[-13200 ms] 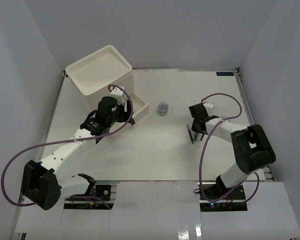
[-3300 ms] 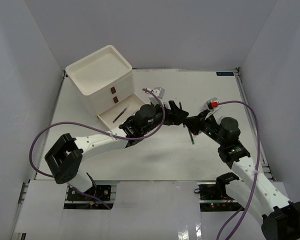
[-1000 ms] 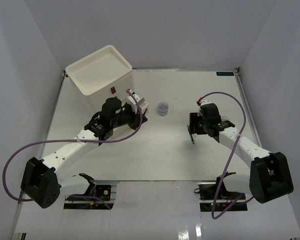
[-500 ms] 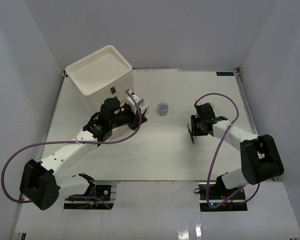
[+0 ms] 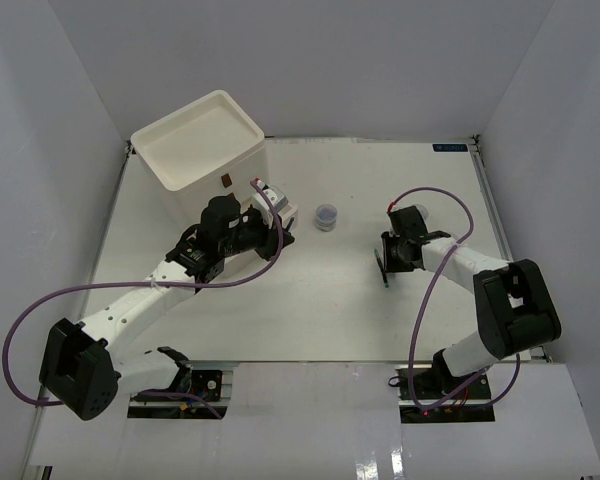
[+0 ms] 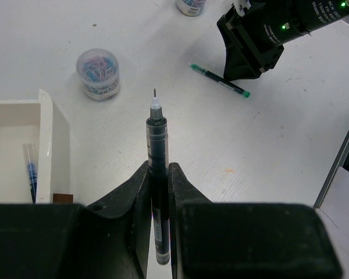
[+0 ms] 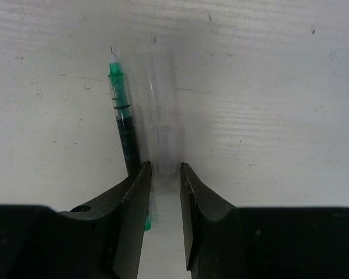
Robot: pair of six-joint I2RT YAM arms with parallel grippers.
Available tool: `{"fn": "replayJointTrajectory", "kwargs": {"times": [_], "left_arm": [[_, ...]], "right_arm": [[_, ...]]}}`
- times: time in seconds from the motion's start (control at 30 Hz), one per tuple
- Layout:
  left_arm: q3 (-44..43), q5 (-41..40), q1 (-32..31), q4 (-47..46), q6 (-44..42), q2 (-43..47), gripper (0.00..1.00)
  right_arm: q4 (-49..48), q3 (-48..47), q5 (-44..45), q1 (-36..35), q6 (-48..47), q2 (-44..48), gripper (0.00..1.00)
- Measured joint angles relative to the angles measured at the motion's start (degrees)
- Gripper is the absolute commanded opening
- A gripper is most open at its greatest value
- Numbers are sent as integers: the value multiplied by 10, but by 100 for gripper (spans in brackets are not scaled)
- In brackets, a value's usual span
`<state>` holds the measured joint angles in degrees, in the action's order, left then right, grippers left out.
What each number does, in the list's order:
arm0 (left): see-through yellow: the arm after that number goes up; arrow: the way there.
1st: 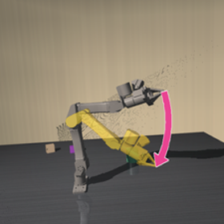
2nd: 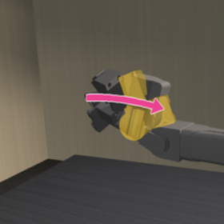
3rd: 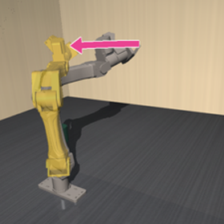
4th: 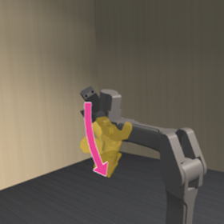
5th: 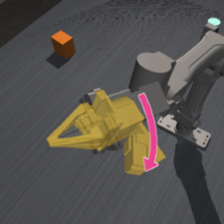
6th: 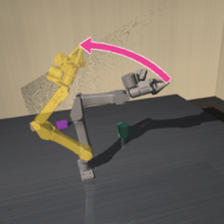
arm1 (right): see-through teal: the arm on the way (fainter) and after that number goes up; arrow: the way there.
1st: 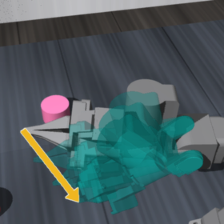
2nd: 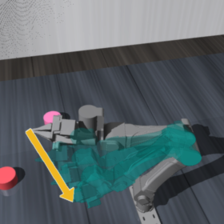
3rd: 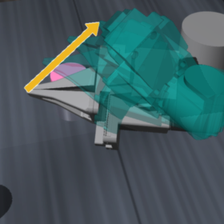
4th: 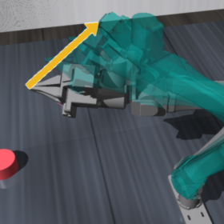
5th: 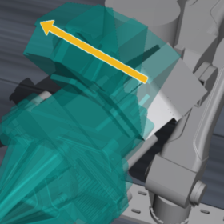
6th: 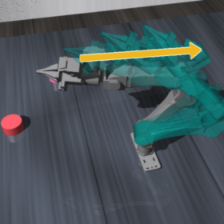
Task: Sort the stationery into containers
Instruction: Close the pen cap on the pen.
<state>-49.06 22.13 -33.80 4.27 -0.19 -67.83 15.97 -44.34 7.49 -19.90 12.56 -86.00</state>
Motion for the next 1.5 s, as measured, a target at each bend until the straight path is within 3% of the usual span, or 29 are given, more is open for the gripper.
{"fn": "replayJointTrajectory", "kwargs": {"times": [0.43,0.57,0.73,0.97,1.13,1.27,1.5], "left_arm": [[0,10,0,0,0,-2,23],[0,13,0,0,0,-2,23],[0,27,0,0,0,-3,23],[0,76,0,-17,23,-3,23],[-4,123,0,-61,65,-11,23],[-37,151,0,-92,99,-48,23],[-61,166,-1,-169,146,-88,24]], "right_arm": [[-3,-11,1,0,0,-17,32],[-3,-13,5,0,-5,-19,18],[2,-14,15,0,-10,-10,13],[24,-16,6,0,-27,95,11],[18,-41,-52,0,-42,179,12],[-30,-78,-125,0,-40,221,11],[-204,-115,-230,-6,24,231,8]]}}
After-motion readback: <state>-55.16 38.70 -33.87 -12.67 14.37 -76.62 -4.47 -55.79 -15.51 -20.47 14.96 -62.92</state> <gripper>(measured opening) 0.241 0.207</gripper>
